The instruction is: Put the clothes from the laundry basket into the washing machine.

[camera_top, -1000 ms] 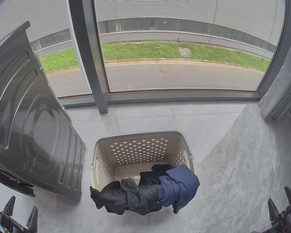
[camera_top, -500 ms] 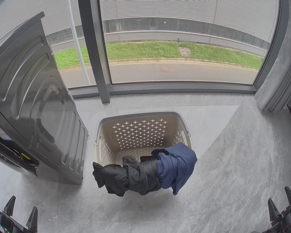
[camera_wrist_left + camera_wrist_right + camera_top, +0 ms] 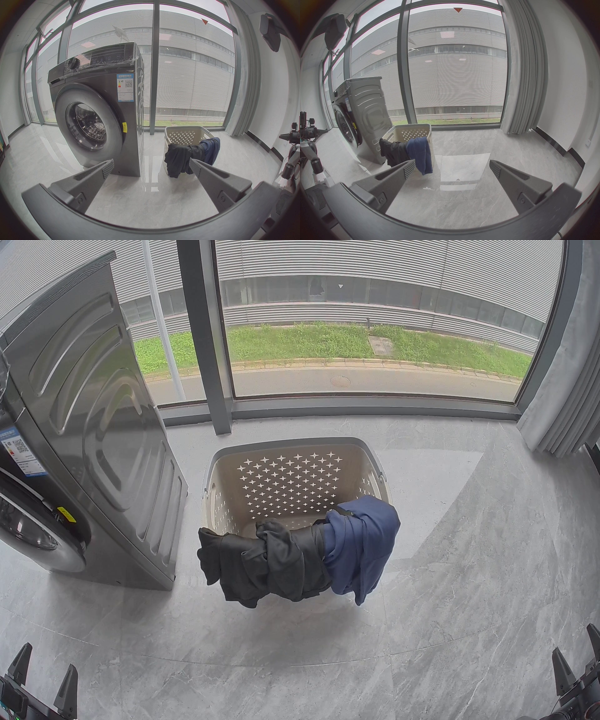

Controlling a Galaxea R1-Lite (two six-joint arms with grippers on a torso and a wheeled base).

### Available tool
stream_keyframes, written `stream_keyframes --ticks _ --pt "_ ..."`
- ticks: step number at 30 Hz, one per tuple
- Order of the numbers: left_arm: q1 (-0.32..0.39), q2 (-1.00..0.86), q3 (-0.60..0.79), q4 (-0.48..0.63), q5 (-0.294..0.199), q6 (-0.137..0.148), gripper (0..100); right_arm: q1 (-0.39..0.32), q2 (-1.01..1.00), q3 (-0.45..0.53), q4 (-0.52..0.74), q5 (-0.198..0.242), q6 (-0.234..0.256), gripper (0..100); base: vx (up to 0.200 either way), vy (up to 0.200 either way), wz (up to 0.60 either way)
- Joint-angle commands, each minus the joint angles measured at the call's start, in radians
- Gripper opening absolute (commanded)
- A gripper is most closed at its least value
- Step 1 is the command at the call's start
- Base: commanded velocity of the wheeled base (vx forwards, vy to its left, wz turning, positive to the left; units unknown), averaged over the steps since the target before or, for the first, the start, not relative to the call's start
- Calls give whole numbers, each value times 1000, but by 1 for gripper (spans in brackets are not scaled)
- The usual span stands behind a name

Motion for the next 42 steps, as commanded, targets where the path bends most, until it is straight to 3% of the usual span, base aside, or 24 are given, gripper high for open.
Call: stream_keyframes --ticks 1,10,42 --pt "0 -13 18 0 0 -1 100 0 -14 16 0 -1 0 100 0 0 0" --pt "0 -13 18 0 -1 -1 100 0 -14 16 0 1 0 100 0 0 0" --pt "0 -13 18 0 0 -1 100 0 -14 16 0 1 0 100 0 200 0"
